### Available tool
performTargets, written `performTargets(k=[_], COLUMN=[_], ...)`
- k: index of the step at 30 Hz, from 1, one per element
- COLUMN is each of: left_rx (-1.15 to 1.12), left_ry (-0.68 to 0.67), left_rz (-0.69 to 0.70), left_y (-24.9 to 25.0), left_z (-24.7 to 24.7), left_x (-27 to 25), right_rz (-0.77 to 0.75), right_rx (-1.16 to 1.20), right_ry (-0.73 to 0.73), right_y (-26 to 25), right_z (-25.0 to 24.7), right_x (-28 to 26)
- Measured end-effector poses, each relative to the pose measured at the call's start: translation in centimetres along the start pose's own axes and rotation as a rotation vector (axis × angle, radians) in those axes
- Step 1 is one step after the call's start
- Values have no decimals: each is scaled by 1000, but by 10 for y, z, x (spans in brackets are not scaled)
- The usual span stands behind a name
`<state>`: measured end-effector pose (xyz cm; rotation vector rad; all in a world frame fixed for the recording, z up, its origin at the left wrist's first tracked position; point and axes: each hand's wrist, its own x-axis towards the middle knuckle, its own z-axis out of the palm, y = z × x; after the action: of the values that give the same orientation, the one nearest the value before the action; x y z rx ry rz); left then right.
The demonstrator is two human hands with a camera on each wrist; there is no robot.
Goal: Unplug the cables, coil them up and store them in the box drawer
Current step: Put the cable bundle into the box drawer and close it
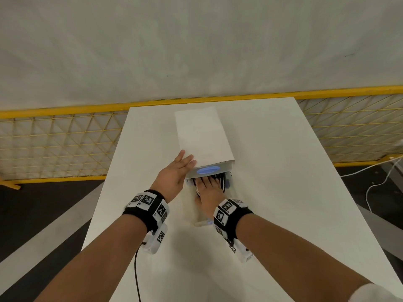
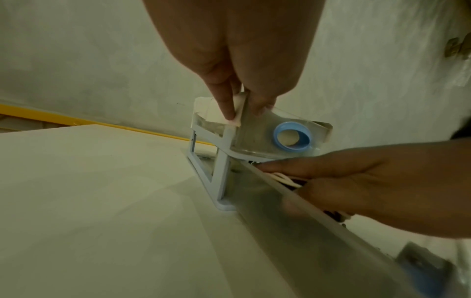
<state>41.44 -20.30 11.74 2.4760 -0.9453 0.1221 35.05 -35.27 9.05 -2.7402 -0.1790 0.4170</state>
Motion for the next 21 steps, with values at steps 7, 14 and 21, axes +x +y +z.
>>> performTargets(k=[7, 14, 21], left_rx=[-24, -16, -18], left_ry=[-10, -6, -16], left_rz=[53, 81, 95], left_y=[-12, -13, -13], left_z=[1, 2, 2], left_x=[3, 5, 3], right_rz=[-179, -118, -180], right_rx=[-7, -231, -239], right_ry=[35, 2, -86], right_y=[13, 0, 3], right_z=[5, 16, 13], right_x=[-34, -71, -68])
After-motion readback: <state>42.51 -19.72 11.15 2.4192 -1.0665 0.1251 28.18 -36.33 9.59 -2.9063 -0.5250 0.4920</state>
